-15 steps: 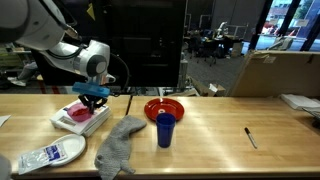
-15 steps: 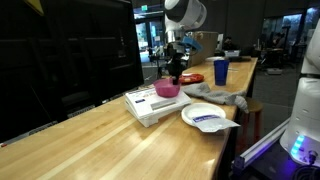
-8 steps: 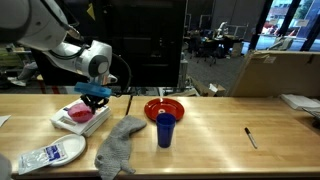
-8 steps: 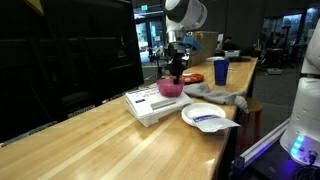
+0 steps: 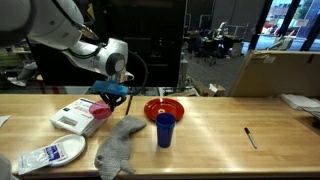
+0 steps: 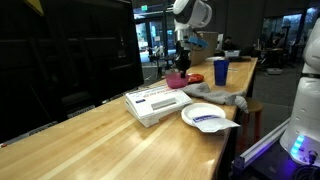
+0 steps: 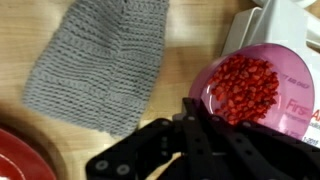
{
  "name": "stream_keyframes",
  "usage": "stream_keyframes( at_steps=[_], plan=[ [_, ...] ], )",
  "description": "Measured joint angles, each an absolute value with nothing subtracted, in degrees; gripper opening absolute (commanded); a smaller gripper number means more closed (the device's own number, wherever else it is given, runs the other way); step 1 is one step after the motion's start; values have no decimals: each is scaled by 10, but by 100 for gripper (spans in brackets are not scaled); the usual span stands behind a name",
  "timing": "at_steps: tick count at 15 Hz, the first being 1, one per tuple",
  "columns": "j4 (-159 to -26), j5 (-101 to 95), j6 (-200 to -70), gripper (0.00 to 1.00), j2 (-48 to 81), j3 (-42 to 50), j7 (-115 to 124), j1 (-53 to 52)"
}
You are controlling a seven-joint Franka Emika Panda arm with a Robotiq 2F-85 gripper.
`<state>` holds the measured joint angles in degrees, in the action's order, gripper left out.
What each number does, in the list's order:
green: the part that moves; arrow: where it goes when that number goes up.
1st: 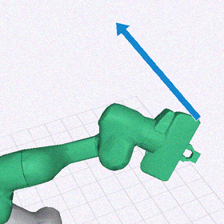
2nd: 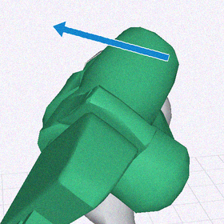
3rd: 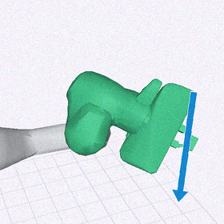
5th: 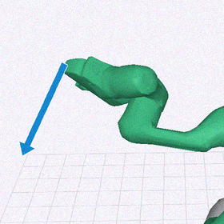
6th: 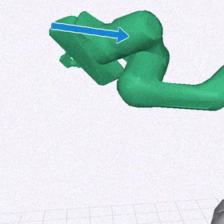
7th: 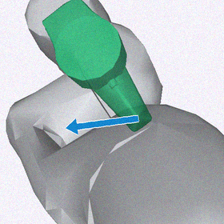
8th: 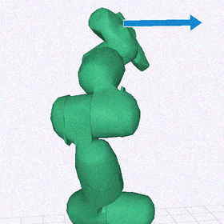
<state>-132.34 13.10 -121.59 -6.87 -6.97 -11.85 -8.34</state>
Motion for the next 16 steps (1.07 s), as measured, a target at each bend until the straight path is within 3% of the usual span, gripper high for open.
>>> stream_keyframes(
  at_steps=[16],
  plan=[
    [-1315,123,-1308,1,21,-28,-70,-35]
  ],
)
